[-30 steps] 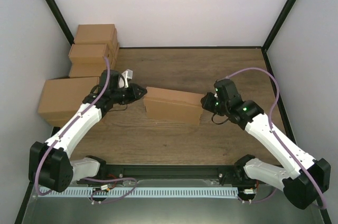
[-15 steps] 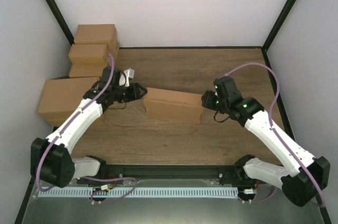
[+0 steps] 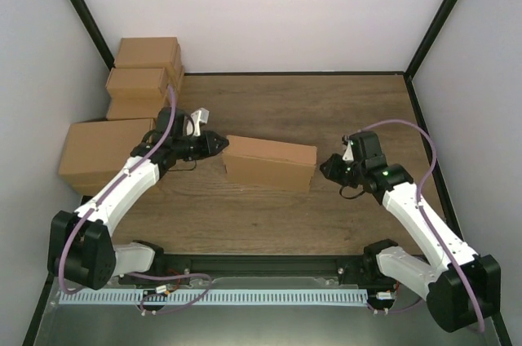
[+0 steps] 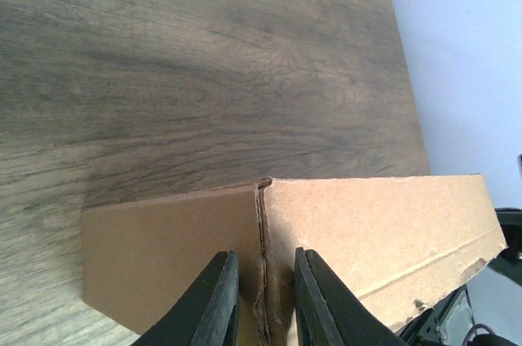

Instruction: Fold the paper box

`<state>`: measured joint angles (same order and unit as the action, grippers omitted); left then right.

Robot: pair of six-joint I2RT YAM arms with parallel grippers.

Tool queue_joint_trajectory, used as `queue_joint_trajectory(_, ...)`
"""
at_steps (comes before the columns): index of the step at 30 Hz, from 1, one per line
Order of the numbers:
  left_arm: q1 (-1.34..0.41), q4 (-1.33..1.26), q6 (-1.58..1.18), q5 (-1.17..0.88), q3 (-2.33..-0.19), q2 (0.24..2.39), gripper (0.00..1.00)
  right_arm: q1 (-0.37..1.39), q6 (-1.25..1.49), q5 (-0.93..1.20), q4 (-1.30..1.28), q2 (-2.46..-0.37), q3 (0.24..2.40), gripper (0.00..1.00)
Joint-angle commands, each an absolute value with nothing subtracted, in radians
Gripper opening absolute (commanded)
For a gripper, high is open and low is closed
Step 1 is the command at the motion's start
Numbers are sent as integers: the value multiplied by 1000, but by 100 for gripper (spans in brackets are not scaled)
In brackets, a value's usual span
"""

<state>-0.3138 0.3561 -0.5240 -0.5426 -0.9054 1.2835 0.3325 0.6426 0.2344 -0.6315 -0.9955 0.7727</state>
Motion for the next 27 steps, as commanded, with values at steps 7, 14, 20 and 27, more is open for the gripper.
queue_joint_trajectory(7,-317,403,-533,-481,-800,1272,38,276,585,299,-581,-912,763,38)
queue_joint_trajectory(14,-317,531,-519,-438,-941,1185,64,275,516,323,-612,-891,851,44)
queue_joint_trajectory(20,-314,544,-515,-507,-951,1177,54,276,497,428,-575,-923,851,50)
queue_joint_trajectory(27,-286,444,-536,-594,-848,1217,38,201,493,571,-525,-936,773,42)
